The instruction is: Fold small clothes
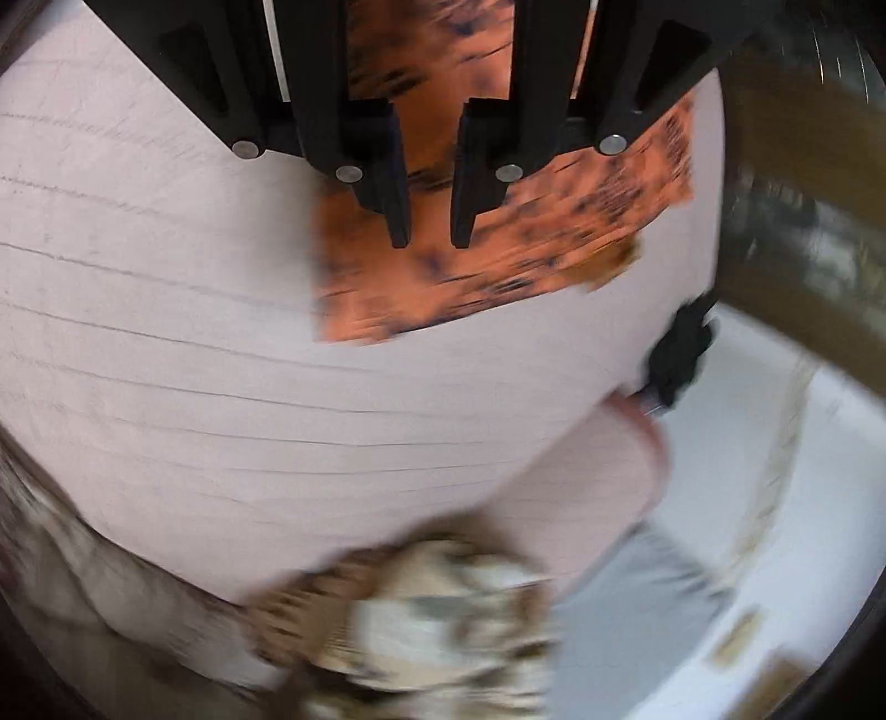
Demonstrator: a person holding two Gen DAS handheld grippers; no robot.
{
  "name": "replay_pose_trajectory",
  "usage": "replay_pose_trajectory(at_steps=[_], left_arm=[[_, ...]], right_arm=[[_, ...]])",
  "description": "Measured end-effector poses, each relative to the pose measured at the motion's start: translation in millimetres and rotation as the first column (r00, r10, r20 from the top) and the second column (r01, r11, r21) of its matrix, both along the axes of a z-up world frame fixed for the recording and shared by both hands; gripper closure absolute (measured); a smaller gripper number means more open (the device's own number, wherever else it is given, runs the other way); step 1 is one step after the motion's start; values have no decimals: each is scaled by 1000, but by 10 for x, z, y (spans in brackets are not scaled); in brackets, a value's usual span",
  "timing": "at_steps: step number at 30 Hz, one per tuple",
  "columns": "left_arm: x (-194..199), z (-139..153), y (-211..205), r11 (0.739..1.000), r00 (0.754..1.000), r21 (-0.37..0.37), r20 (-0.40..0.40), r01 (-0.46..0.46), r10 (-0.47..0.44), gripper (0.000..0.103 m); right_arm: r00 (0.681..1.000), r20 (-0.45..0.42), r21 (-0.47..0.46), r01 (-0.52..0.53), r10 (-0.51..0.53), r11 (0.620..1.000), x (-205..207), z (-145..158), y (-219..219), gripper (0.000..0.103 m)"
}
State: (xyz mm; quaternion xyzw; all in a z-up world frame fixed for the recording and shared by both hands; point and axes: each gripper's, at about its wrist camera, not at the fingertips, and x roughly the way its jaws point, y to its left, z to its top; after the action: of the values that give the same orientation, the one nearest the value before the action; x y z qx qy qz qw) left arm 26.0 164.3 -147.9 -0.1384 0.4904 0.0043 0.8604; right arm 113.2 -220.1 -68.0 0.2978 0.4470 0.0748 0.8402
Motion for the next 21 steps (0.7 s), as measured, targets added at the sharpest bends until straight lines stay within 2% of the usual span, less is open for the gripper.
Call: replay_pose_trajectory(at_steps=[1,2,3,4,7,10,13,16,17,18,19,20,21], left_arm=[[-8,-183,88,999,997,-21,-73,-32,30,39],[-87,-167,150,997,999,-60,-15,-43,42,38],[-115,-97,146,997,999,-64,-11,-36,36,38],[-121,-53,141,997,999,-70,-19,-32,31,38],[-130,168,187,993,999,-118,37,-15,19,38],[17,375,273,989,995,-146,95,1,13,38],[453,478,379,988,992,-157,123,14,6,38],[975,425,342,976,994,-211,106,53,-31,38],[1099,377,323,976,995,-205,92,67,-49,38],[1287,291,275,983,996,-167,67,77,-67,38],[1409,210,243,991,996,-107,47,81,-77,43],[1606,44,237,998,998,1,-9,64,-64,54],[1691,-105,298,999,997,20,-62,35,-34,57]], right_arm=[[999,15,8,-41,41,999,-97,87,90,75],[995,20,20,-101,101,995,-141,139,279,59],[989,16,27,-145,145,989,-162,147,436,32],[985,13,26,-171,171,985,-232,143,447,25],[967,-48,-45,-251,249,967,-304,-55,728,24],[957,-106,-15,-274,271,962,-366,-344,825,24],[952,-129,-25,-282,276,959,-421,-492,817,24],[951,-132,-6,-283,280,959,-497,-526,761,25],[951,-127,8,-282,280,959,-497,-545,736,25],[952,-123,16,-281,281,959,-520,-511,698,25],[952,-120,24,-283,283,959,-519,-519,689,25],[951,-115,33,-284,286,958,-522,-535,671,25],[951,-112,39,-285,287,958,-525,-533,677,25]])
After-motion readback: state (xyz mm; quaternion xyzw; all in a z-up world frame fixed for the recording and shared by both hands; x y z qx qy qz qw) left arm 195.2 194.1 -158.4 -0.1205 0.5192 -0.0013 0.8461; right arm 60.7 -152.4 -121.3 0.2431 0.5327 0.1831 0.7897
